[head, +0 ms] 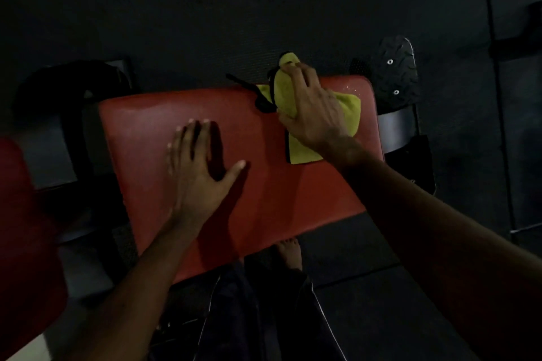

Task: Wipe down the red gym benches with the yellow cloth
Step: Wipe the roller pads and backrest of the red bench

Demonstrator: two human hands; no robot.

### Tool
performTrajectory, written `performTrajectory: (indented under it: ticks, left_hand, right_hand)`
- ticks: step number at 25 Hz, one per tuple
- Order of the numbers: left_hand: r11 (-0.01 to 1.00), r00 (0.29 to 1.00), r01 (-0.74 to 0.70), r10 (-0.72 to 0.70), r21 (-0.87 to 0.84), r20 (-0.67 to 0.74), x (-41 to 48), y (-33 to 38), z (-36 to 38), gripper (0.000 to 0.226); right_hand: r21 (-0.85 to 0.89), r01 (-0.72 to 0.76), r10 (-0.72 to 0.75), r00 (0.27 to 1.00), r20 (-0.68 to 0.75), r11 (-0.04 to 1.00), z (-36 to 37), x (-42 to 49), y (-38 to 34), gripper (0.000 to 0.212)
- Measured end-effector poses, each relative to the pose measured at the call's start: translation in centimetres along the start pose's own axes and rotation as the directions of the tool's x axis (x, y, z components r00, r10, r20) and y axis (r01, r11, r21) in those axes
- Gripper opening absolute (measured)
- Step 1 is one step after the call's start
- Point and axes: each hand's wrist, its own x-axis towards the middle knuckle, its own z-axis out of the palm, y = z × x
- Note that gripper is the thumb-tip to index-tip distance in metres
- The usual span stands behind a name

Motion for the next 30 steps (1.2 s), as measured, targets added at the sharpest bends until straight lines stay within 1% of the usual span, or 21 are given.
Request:
performTrajectory:
  ticks: [2,3,6,8,9,11,13,14,15,16,17,18,19,20,21,22,23,24,26,28,30]
  left_hand:
    - [0.992,0.989,-0.113,0.107,0.052,0.106,2.3,2.0,0.5,0.100]
    - [0.986,0.983,-0.138,0.126,0.091,0.130,3.1,2.6,0.7,0.100]
    - [0.980,0.987,-0.126,0.109,0.153,0.119,4.0,3.2,1.1,0.099]
    - [0.983,0.986,-0.115,0.096,0.142,0.134,4.0,3.5,1.0,0.102]
    - [0.983,0.986,-0.105,0.083,0.151,0.144,4.0,3.9,1.0,0.106]
    - [0.979,0.987,-0.067,0.037,0.191,0.159,4.1,5.2,1.1,0.114]
    - [0.975,0.982,-0.042,-0.001,0.218,0.189,4.4,6.3,1.2,0.121]
    - [0.973,0.979,-0.034,-0.015,0.230,0.206,4.5,6.6,1.2,0.122]
    - [0.969,0.975,-0.032,-0.023,0.245,0.220,4.6,6.8,1.1,0.123]
    - [0.964,0.972,-0.033,-0.031,0.265,0.233,4.8,7.0,1.0,0.124]
    - [0.957,0.968,-0.031,-0.043,0.288,0.246,4.9,7.2,0.8,0.125]
    - [0.952,0.965,-0.028,-0.054,0.304,0.258,5.1,7.5,0.8,0.126]
    - [0.950,0.962,-0.020,-0.066,0.311,0.264,5.1,7.9,0.8,0.127]
    - [0.951,0.961,-0.008,-0.077,0.309,0.264,5.1,8.1,1.0,0.127]
    - [0.954,0.961,-0.007,-0.077,0.301,0.266,5.1,8.3,1.1,0.128]
    - [0.957,0.960,-0.023,-0.059,0.289,0.273,4.9,8.5,1.2,0.127]
    - [0.959,0.959,-0.060,-0.022,0.276,0.283,4.8,8.9,1.3,0.126]
    - [0.957,0.954,-0.113,0.030,0.266,0.299,4.6,9.3,1.5,0.125]
    - [0.939,0.930,-0.226,0.129,0.260,0.344,4.4,10.7,2.3,0.125]
    - [0.921,0.904,-0.278,0.155,0.272,0.398,4.6,12.1,3.2,0.126]
    - [0.917,0.893,-0.276,0.135,0.287,0.429,4.8,12.9,4.1,0.129]
  right_hand:
    - [-0.012,-0.096,0.095,0.995,-0.024,0.995,-0.1,-0.5,1.2,0.077]
    - [0.004,-0.149,0.149,0.987,-0.050,0.989,-0.2,-1.0,1.7,0.075]
    - [0.083,-0.321,0.329,0.936,-0.123,0.943,-0.4,-2.7,2.4,0.073]
    - [0.117,-0.366,0.378,0.919,-0.109,0.923,-0.4,-3.3,2.2,0.073]
    - [0.107,-0.337,0.346,0.935,-0.083,0.936,-0.4,-3.2,1.9,0.071]
    - [-0.020,-0.185,0.184,0.983,-0.007,0.983,-0.5,-2.3,1.4,0.064]
    - [-0.110,-0.052,0.059,0.997,0.059,0.993,-0.9,-1.1,2.1,0.054]
    - [-0.122,-0.016,0.025,0.997,0.070,0.992,-1.4,-0.6,3.0,0.052]
    - [-0.127,-0.012,0.020,0.998,0.059,0.992,-1.9,-0.6,4.1,0.051]
    - [-0.122,-0.051,0.054,0.998,0.024,0.991,-2.2,-1.1,5.4,0.052]
    - [-0.100,-0.129,0.126,0.991,-0.031,0.987,-2.4,-2.0,6.8,0.053]
    - [-0.058,-0.236,0.231,0.969,-0.084,0.970,-2.5,-3.5,8.2,0.054]
    - [-0.003,-0.346,0.343,0.932,-0.115,0.938,-2.6,-5.1,9.2,0.054]
    - [0.052,-0.432,0.435,0.893,-0.118,0.900,-2.5,-6.5,9.9,0.053]
    - [0.089,-0.486,0.494,0.863,-0.108,0.869,-2.4,-7.4,10.1,0.053]
    - [0.097,-0.511,0.519,0.849,-0.102,0.854,-2.2,-7.8,10.0,0.053]
    - [0.080,-0.501,0.507,0.855,-0.111,0.862,-2.1,-7.5,9.6,0.052]
    - [0.050,-0.461,0.463,0.876,-0.132,0.886,-1.8,-6.8,9.1,0.051]
    - [-0.037,-0.344,0.334,0.928,-0.164,0.938,-1.4,-5.0,8.1,0.049]
    - [-0.102,-0.230,0.214,0.966,-0.146,0.968,-1.3,-3.5,7.9,0.049]
    - [-0.100,-0.173,0.161,0.980,-0.117,0.980,-1.8,-2.9,9.4,0.051]
